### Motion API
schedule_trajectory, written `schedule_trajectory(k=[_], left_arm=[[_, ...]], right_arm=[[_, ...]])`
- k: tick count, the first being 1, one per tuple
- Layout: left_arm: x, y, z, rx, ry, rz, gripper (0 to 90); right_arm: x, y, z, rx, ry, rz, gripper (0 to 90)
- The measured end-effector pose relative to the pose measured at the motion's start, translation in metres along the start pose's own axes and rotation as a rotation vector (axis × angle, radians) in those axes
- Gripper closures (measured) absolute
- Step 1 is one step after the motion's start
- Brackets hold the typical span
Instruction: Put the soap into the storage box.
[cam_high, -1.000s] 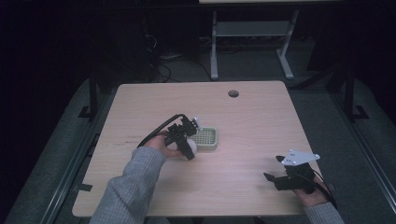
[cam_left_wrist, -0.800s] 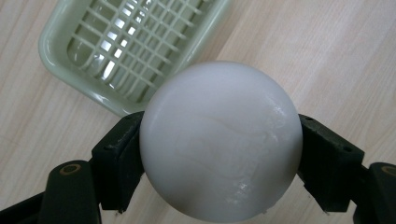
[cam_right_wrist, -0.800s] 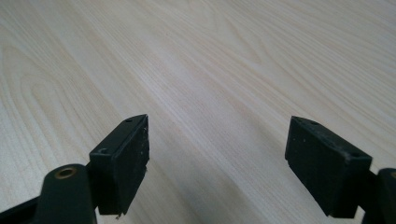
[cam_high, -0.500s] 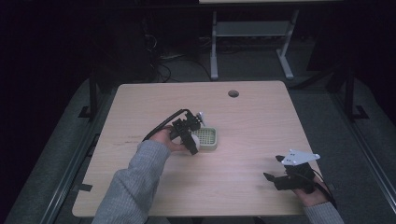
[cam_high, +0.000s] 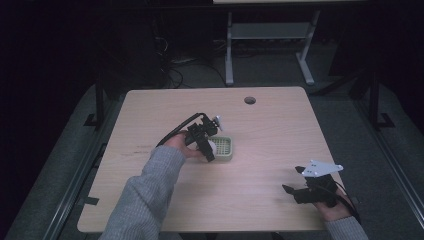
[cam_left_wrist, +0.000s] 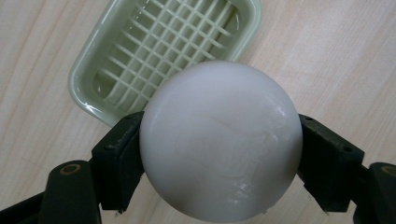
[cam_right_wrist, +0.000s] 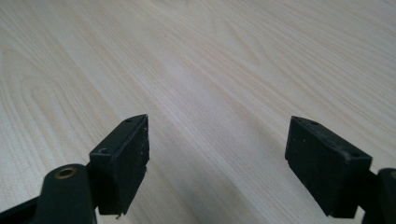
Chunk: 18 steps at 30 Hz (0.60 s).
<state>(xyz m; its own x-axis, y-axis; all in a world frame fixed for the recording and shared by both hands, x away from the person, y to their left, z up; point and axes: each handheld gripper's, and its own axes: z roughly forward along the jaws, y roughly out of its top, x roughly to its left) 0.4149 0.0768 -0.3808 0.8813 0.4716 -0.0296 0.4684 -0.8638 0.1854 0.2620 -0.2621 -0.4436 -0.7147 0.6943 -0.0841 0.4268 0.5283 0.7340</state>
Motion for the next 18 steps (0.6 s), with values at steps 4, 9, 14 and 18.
schedule_trajectory(k=[4, 9, 14, 18], left_arm=[[0.001, 0.003, 0.0, -0.003, 0.004, 0.0, 23.7], [0.006, 0.004, 0.001, -0.008, -0.004, -0.012, 23.7], [0.01, 0.007, 0.002, -0.011, -0.006, -0.017, 23.7], [0.012, 0.011, 0.001, -0.014, -0.007, -0.019, 23.6]], right_arm=[[0.0, 0.0, 0.0, -0.001, 0.001, 0.002, 21.2], [-0.001, -0.001, -0.002, -0.007, -0.005, 0.008, 21.2], [-0.001, 0.0, -0.002, -0.006, -0.004, 0.01, 21.2], [0.0, 0.0, -0.002, -0.008, -0.003, 0.014, 21.2]])
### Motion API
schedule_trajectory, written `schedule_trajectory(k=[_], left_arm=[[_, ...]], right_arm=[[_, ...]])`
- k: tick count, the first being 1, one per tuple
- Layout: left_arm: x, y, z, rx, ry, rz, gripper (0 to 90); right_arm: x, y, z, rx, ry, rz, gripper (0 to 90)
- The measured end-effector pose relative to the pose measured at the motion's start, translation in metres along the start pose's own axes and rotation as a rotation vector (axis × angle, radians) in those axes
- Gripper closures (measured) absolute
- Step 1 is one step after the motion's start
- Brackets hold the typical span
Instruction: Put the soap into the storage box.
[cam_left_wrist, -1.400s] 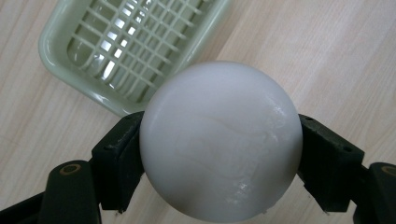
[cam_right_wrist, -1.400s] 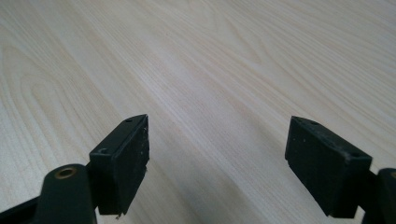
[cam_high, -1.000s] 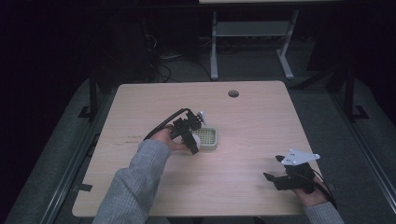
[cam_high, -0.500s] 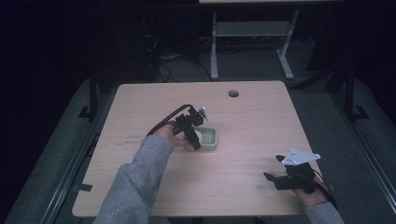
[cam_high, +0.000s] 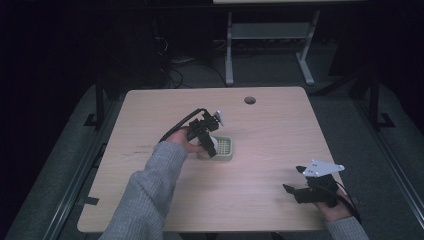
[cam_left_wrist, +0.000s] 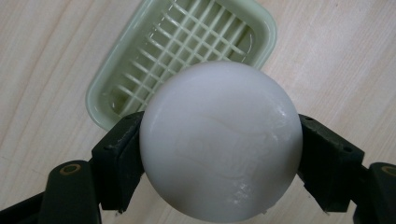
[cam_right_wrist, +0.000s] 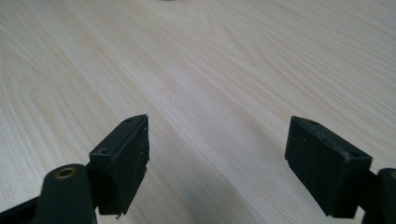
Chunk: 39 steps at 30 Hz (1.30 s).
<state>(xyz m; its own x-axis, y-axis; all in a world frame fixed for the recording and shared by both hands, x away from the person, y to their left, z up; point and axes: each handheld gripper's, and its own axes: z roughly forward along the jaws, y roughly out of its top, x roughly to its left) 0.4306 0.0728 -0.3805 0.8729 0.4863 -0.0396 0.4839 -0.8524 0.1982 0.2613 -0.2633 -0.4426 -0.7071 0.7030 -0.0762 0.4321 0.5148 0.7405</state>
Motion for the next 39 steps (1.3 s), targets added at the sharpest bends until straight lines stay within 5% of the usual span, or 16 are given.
schedule_trajectory(k=[22, 39], left_arm=[[0.015, 0.022, 0.013, 0.005, 0.018, -0.054, 23.6], [0.015, 0.034, 0.028, 0.026, 0.017, -0.056, 23.6]], right_arm=[[-0.001, -0.001, 0.001, 0.003, 0.001, -0.008, 21.2], [-0.001, 0.0, 0.001, -0.002, 0.006, -0.001, 21.3]])
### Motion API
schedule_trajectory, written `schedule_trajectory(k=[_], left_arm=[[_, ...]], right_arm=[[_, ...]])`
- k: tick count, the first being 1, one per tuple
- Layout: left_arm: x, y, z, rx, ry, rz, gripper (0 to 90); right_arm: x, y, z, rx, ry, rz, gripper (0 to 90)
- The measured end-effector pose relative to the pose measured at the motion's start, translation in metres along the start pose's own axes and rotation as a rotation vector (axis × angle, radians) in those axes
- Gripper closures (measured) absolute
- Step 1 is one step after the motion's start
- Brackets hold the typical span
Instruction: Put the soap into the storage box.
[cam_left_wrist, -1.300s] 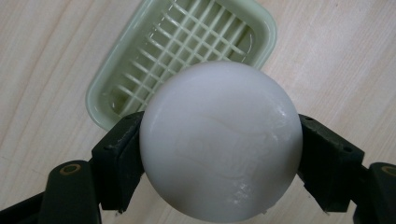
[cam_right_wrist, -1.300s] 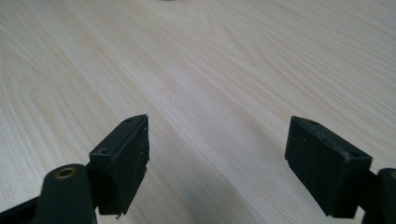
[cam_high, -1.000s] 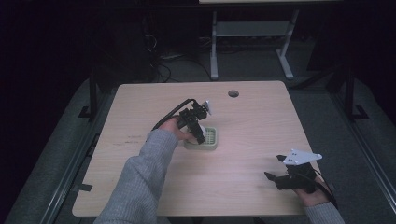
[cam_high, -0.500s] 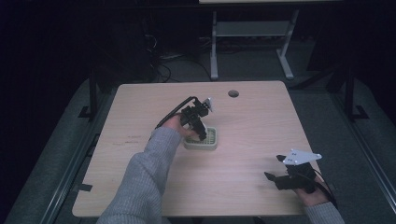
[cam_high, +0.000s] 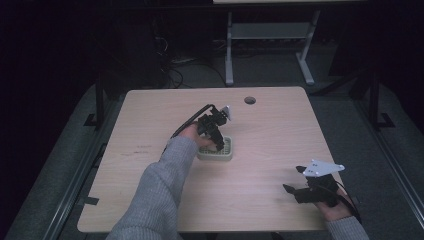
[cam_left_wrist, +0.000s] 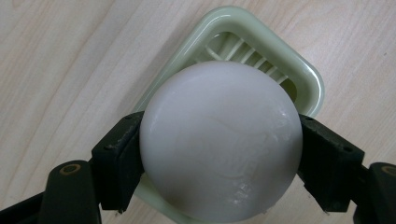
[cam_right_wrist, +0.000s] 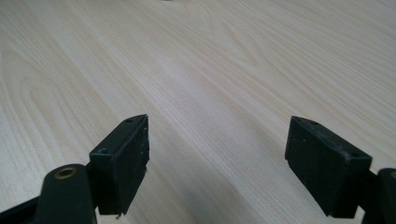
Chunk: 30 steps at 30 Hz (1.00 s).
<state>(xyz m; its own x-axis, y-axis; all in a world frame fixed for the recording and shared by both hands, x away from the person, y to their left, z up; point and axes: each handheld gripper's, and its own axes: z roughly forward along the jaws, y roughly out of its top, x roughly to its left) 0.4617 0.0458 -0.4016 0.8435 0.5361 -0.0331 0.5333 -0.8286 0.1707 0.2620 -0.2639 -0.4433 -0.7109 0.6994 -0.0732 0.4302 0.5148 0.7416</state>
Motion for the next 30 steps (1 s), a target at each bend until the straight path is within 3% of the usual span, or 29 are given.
schedule_trajectory(k=[10, 30], left_arm=[[-0.002, 0.003, 0.006, 0.023, 0.016, 0.002, 23.6], [0.002, 0.002, 0.013, 0.028, -0.003, -0.025, 23.5]], right_arm=[[0.0, 0.0, 0.0, 0.0, 0.0, -0.004, 21.2], [0.0, 0.0, 0.0, 0.001, 0.001, -0.007, 21.3]])
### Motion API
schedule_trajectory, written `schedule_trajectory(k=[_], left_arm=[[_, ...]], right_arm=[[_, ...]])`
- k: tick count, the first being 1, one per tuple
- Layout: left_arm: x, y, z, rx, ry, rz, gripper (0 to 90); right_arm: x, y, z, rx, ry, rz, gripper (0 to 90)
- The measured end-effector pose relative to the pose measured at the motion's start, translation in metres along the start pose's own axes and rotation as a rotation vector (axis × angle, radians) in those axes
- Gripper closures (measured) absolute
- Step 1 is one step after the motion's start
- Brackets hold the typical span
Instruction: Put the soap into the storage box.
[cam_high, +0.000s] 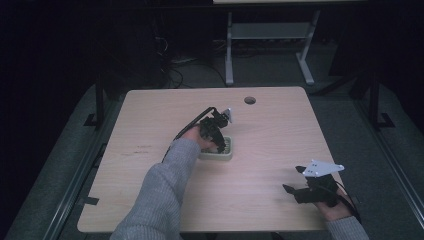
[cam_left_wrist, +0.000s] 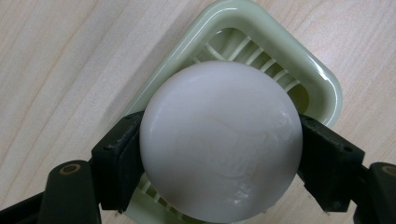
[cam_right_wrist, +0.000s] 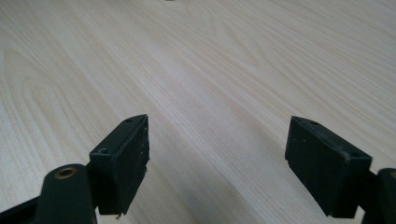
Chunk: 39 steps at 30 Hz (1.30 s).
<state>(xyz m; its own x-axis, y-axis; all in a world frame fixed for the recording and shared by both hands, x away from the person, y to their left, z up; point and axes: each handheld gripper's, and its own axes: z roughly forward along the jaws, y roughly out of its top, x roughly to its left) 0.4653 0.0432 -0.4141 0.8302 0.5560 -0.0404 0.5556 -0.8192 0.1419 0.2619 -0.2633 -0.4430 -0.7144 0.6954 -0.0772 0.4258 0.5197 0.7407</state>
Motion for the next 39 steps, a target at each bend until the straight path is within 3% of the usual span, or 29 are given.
schedule_trajectory(k=[24, 32, 39], left_arm=[[0.002, -0.002, 0.002, -0.006, -0.009, -0.004, 23.1], [0.001, -0.006, -0.009, -0.056, -0.015, -0.002, 21.9], [0.002, -0.019, -0.017, -0.092, -0.014, -0.001, 22.3]], right_arm=[[-0.001, 0.0, 0.0, -0.001, 0.001, 0.002, 21.3], [-0.001, 0.0, 0.0, 0.002, 0.001, -0.007, 21.3], [0.001, 0.001, 0.001, 0.004, 0.003, -0.01, 21.3]])
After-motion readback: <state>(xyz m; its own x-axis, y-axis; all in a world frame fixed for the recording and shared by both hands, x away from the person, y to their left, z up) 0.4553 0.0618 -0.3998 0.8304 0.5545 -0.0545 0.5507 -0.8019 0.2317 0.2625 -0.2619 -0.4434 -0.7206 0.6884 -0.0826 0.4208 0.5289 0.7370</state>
